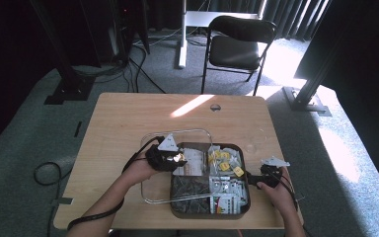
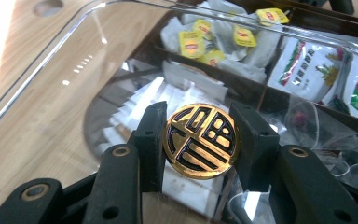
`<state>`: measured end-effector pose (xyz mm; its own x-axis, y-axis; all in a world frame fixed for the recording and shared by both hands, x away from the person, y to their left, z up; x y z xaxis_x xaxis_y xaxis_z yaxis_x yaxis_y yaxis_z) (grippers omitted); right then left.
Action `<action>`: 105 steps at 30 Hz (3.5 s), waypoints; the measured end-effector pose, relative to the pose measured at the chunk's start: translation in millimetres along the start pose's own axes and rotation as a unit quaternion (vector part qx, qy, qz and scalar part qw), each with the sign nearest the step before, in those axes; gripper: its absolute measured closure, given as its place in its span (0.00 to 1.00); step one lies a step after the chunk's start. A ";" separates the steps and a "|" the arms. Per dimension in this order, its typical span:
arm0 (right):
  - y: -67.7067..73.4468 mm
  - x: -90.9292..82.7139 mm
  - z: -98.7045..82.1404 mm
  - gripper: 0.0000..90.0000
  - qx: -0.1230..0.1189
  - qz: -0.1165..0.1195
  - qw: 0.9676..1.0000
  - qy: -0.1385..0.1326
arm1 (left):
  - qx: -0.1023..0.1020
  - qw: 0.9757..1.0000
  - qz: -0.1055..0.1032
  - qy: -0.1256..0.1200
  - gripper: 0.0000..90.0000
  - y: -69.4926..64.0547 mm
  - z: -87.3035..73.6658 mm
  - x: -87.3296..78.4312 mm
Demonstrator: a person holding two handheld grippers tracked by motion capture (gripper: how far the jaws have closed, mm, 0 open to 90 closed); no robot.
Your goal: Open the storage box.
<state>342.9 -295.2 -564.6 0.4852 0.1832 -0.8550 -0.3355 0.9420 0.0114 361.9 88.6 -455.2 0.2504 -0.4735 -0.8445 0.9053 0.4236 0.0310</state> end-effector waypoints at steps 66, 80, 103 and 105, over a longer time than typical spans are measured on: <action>-0.1 0.0 -0.1 0.12 -0.001 0.000 1.000 0.000 | -0.212 0.971 0.109 0.003 0.66 91.4 -152.5 -21.9; -0.1 0.0 0.0 0.12 -0.001 0.000 1.000 0.000 | -0.225 0.967 0.119 0.013 0.66 110.2 -139.4 3.2; -0.1 0.0 -0.1 0.12 -0.001 0.000 1.000 0.000 | -0.239 0.963 0.124 0.019 0.66 130.6 -137.4 16.4; -0.1 0.0 -0.1 0.12 -0.001 0.000 1.000 0.000 | -0.242 0.962 0.122 0.018 0.66 131.3 -139.6 18.9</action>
<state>342.8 -295.3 -564.7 0.4852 0.1826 -0.8551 -0.3363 0.9417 0.0103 437.7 243.0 -541.7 0.4150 -0.2907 -0.8621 0.5528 0.8332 -0.0148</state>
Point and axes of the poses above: each handheld gripper's, and its own axes: x roughly forward along the jaws, z roughly out of its top, y roughly to its left, the point moved 2 cm from there along x, roughly forward along the jaws, and after that the axes turned 15 degrees about y, right-handed, at the moved point
